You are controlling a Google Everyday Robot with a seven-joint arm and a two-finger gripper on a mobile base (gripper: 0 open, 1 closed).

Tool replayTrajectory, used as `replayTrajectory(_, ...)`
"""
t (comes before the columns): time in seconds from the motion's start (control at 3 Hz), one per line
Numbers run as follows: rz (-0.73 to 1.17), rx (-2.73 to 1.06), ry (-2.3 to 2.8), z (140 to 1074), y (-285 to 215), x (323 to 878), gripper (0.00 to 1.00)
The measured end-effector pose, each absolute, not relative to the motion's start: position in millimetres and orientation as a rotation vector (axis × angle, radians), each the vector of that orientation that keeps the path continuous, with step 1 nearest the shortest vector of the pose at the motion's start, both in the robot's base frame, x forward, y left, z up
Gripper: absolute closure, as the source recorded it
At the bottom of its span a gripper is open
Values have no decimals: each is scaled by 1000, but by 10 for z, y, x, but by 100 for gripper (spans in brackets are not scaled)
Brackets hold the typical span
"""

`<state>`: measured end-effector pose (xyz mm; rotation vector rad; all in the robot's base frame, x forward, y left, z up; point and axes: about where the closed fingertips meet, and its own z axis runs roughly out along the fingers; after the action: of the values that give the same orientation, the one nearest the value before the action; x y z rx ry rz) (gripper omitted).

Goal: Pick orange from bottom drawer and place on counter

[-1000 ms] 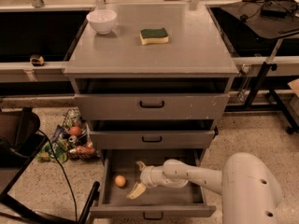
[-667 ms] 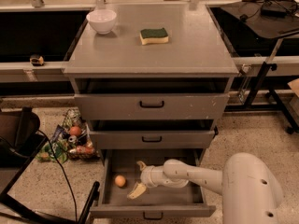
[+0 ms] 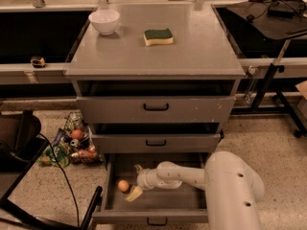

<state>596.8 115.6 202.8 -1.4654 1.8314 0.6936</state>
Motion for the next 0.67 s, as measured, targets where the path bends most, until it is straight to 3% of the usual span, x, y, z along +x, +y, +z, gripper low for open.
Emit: replayTrajectory(0.67,671,-1497,1820,1636,1477,6066,0)
